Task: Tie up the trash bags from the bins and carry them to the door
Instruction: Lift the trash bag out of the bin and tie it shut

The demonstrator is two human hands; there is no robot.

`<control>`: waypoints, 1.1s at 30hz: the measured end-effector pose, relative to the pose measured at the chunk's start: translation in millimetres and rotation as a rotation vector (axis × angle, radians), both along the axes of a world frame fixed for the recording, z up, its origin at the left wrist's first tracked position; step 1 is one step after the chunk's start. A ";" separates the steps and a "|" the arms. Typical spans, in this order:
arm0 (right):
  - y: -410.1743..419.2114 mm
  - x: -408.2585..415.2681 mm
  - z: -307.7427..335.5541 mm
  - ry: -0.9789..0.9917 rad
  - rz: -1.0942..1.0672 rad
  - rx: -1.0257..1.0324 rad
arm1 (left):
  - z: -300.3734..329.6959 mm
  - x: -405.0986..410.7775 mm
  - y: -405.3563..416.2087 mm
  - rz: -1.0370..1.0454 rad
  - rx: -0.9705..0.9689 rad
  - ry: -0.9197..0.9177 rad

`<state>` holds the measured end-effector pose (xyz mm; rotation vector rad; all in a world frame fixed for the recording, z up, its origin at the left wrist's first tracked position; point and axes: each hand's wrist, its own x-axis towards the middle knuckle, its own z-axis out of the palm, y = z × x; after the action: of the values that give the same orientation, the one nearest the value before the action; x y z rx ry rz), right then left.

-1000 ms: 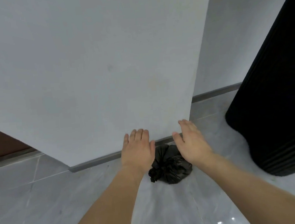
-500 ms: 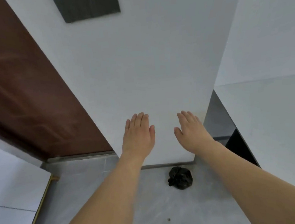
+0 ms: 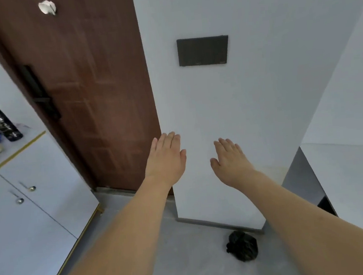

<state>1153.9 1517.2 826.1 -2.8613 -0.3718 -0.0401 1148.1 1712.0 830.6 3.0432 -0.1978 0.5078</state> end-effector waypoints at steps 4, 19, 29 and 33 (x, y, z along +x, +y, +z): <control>49.5 -3.9 10.1 -0.011 0.114 -0.001 | 0.4 -29.0 46.5 0.142 -0.040 0.030; 325.9 -159.7 15.3 0.000 0.890 0.032 | 1.8 -312.4 250.5 0.957 -0.128 0.031; 470.6 -328.5 -29.0 0.210 1.209 0.065 | -34.4 -513.1 351.9 1.259 -0.188 0.046; 502.8 -347.7 -53.2 0.259 1.242 0.022 | -62.8 -544.7 379.2 1.316 -0.225 0.069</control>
<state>806.2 2020.1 772.9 -2.0796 -1.9048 0.5229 603.4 2091.2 767.8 2.5183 1.7574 0.3698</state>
